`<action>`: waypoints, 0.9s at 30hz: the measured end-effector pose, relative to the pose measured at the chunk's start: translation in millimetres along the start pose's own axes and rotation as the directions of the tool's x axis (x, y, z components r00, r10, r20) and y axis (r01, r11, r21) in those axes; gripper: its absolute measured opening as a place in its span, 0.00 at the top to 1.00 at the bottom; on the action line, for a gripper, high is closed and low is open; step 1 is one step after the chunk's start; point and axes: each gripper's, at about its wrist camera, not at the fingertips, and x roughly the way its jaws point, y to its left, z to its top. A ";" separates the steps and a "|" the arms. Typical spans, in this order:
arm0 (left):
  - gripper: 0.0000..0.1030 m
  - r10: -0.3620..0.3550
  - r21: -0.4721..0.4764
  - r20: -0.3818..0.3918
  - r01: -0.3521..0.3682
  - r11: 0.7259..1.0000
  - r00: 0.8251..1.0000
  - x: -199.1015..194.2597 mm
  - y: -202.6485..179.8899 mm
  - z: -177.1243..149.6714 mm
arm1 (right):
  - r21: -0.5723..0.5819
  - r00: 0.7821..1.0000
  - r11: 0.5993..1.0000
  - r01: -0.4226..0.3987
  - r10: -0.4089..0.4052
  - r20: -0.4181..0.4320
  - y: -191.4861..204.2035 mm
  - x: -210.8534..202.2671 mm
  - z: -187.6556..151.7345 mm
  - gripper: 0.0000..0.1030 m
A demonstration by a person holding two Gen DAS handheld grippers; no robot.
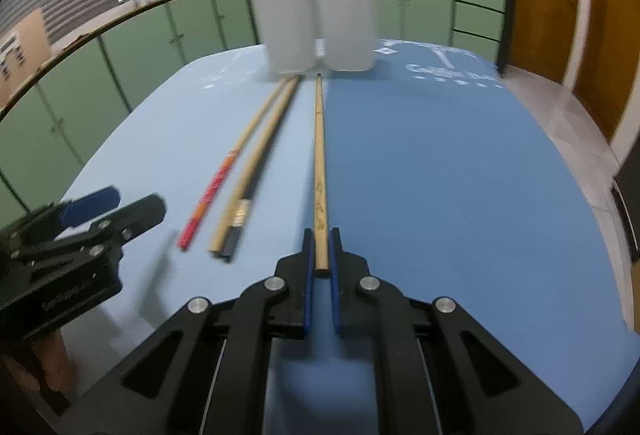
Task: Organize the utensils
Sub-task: 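Grasp a plain wooden chopstick with the right tool while the left tool grasps a red chopstick, then lift both chopsticks and carry them upright over the white holder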
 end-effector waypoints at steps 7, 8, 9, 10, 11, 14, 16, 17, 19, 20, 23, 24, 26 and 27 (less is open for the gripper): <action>0.42 -0.013 -0.005 -0.029 0.013 1.000 1.000 10.7 -14.3 -3.1 | 0.087 0.997 0.994 0.063 -0.066 0.031 -31.1 -7.2 4.0 0.94; 0.43 -0.007 -0.002 -0.030 0.007 1.000 1.000 12.2 -16.7 -3.9 | 0.088 0.997 0.994 0.064 -0.067 0.036 -33.0 -7.6 4.4 0.94; 0.43 -0.004 0.000 -0.029 0.004 1.000 1.000 12.5 -17.9 -3.7 | 0.087 0.997 0.994 0.065 -0.068 0.040 -33.9 -7.7 4.7 0.94; 0.43 -0.003 0.002 -0.030 0.003 1.000 1.000 12.9 -19.3 -3.8 | 0.086 0.997 0.994 0.065 -0.069 0.046 -34.3 -8.8 5.0 0.94; 0.44 0.001 0.004 -0.030 -0.001 1.000 1.000 13.0 -19.9 -4.3 | 0.083 0.996 0.994 0.064 -0.068 0.049 -34.5 -9.4 5.2 0.94; 0.49 0.012 -0.002 -0.028 -0.012 1.000 1.000 12.5 -21.7 -5.5 | 0.087 0.997 0.994 0.059 -0.064 0.050 -36.0 -10.3 5.0 0.94; 0.54 0.026 -0.001 -0.024 -0.026 1.000 0.999 11.7 -24.4 -7.2 | 0.088 0.997 0.994 0.059 -0.063 0.049 -35.9 -10.3 5.0 0.94; 0.61 0.027 0.000 -0.022 -0.027 1.000 0.999 11.2 -25.1 -7.7 | 0.088 0.997 0.994 0.058 -0.063 0.049 -36.1 -10.3 5.1 0.94; 0.74 0.031 0.002 -0.018 -0.031 1.000 0.999 10.3 -27.5 -8.4 | 0.090 0.997 0.994 0.057 -0.062 0.052 -35.7 -11.4 5.9 0.94; 0.81 0.034 0.004 -0.016 -0.034 0.999 0.999 10.0 -29.0 -8.8 | 0.089 0.997 0.994 0.056 -0.061 0.054 -35.7 -13.5 5.2 0.94; 0.94 0.029 0.020 -0.017 -0.029 0.999 0.999 9.8 -31.3 -8.9 | 0.088 0.996 0.995 0.055 -0.061 0.059 -36.0 -14.8 6.9 0.94; 0.94 0.030 0.024 -0.016 -0.030 0.999 0.999 9.3 -31.9 -9.0 | 0.087 0.996 0.995 0.055 -0.061 0.060 -36.1 -15.3 7.3 0.94; 0.94 0.028 0.027 -0.014 -0.028 0.999 0.999 8.7 -32.0 -8.1 | 0.083 0.996 0.995 0.055 -0.061 0.062 -35.8 -15.8 8.1 0.94; 0.95 0.027 0.026 -0.015 -0.027 0.999 1.000 7.4 -31.2 -7.1 | 0.080 0.996 0.995 0.055 -0.060 0.062 -35.9 -16.3 8.4 0.94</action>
